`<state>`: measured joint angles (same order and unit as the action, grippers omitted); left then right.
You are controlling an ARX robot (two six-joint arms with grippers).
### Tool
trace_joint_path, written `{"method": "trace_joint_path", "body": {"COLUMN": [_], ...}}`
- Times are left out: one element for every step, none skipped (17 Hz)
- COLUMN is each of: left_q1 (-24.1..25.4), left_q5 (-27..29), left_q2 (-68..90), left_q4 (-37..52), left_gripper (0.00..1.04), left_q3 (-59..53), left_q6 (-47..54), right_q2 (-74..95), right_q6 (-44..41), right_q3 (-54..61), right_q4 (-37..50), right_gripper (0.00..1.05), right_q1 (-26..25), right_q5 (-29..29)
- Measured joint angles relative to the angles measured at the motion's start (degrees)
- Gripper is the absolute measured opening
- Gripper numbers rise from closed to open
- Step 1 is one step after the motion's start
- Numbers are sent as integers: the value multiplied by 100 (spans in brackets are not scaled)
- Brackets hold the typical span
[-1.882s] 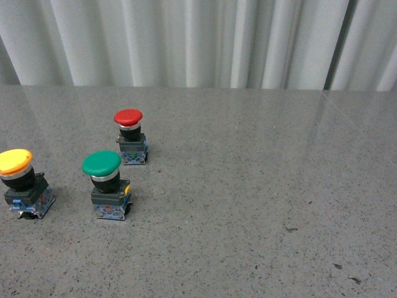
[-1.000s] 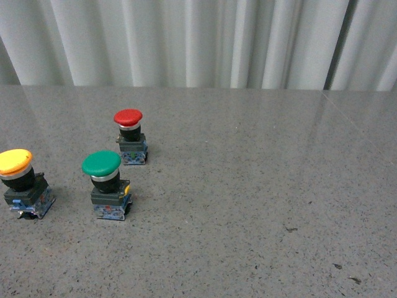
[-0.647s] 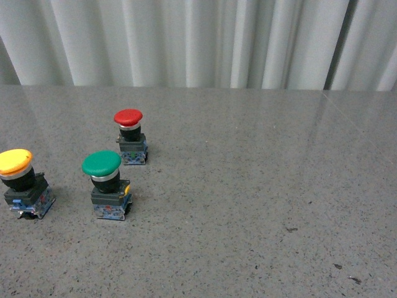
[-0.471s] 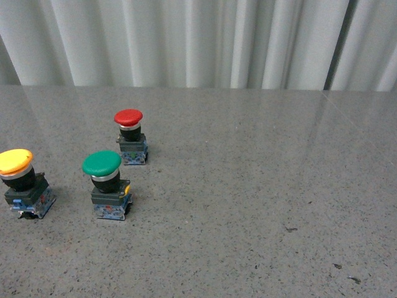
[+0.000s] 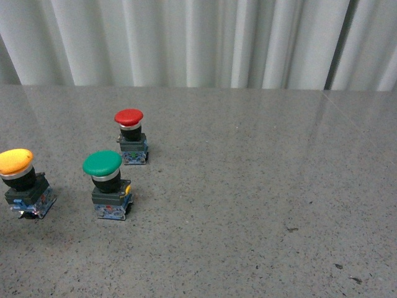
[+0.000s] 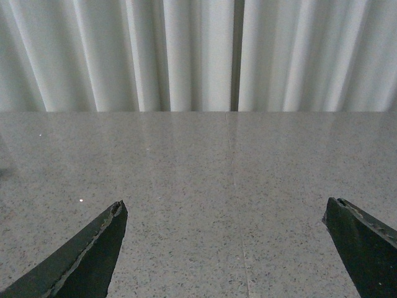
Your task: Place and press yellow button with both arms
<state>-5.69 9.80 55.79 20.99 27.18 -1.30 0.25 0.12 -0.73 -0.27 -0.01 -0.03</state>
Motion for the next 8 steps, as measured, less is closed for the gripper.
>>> {"method": "trace_joint_path", "body": {"left_q1": [-63, -168, -232, -297, -323, -358, -374, -387], "left_q5": [-83, -96, -116, -184, -238, -234, -212, -186], "left_q2": [455, 1023, 1318, 1641, 1849, 2079, 2269, 2413], "left_q4": [-48, -205, -267, -439, -476, -472, -479, -450], "left_gripper": [98, 98, 98, 98, 98, 98, 98, 98], "left_q3": [203, 455, 588, 791, 909, 968, 964, 920], "left_q6": [9, 22, 24, 13, -33, -133, -160, -173], "right_q2": [0, 0, 0, 0, 0, 0, 0, 0], "right_q6": [0, 0, 0, 0, 0, 0, 0, 0], "right_q3": [0, 0, 0, 0, 0, 0, 0, 0], "right_q4": [0, 0, 0, 0, 0, 0, 0, 0], "right_gripper": [98, 98, 98, 98, 98, 98, 98, 98], "right_q1": [0, 0, 0, 0, 0, 0, 0, 0], "right_q5": [0, 2, 0, 0, 0, 0, 0, 2]}}
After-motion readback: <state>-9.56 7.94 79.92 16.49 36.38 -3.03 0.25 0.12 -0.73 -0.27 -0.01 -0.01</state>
